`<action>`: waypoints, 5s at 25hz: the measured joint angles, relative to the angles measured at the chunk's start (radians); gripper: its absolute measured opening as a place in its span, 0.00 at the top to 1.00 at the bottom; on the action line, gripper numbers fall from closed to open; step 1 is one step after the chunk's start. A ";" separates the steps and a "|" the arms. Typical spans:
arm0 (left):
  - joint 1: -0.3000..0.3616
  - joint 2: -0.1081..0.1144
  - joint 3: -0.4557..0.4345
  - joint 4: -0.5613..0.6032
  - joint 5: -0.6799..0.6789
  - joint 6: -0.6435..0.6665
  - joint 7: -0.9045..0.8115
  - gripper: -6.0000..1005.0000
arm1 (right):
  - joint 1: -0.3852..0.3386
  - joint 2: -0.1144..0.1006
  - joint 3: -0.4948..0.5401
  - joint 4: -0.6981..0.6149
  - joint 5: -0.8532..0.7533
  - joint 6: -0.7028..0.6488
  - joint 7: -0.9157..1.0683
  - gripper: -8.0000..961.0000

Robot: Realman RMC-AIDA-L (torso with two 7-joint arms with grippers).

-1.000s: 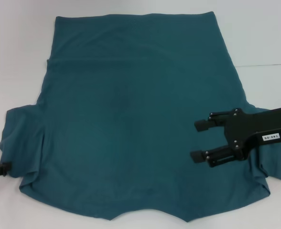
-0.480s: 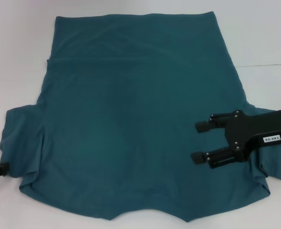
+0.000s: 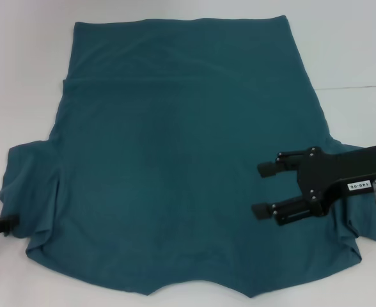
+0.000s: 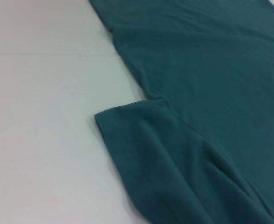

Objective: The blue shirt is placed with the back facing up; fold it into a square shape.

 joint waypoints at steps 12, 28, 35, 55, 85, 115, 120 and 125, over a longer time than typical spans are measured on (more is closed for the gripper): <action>-0.011 -0.002 0.029 -0.018 0.001 -0.023 0.026 0.17 | -0.007 0.000 0.003 0.001 0.000 0.009 0.003 0.04; -0.020 -0.007 0.039 -0.027 0.005 -0.016 0.015 0.84 | -0.002 0.002 0.002 0.000 0.004 0.021 -0.001 0.05; -0.037 -0.003 0.072 -0.016 0.008 0.000 -0.027 0.94 | -0.007 0.002 0.007 -0.003 0.011 0.046 -0.003 0.05; -0.105 -0.003 0.228 0.114 0.008 0.082 -0.221 0.99 | -0.066 0.005 0.056 0.060 0.034 0.107 -0.090 0.05; -0.132 -0.066 0.611 0.127 -0.104 -0.052 -0.201 0.73 | -0.073 0.006 0.092 0.126 0.048 0.110 -0.139 0.05; -0.128 -0.066 0.583 -0.014 0.031 -0.409 -0.194 0.56 | -0.071 0.006 0.095 0.150 0.075 0.115 -0.152 0.05; -0.131 -0.069 0.637 -0.019 0.031 -0.426 -0.194 0.67 | -0.079 0.005 0.095 0.150 0.075 0.116 -0.153 0.05; -0.135 -0.070 0.683 -0.021 0.026 -0.418 -0.194 0.83 | -0.079 0.005 0.095 0.150 0.075 0.116 -0.153 0.05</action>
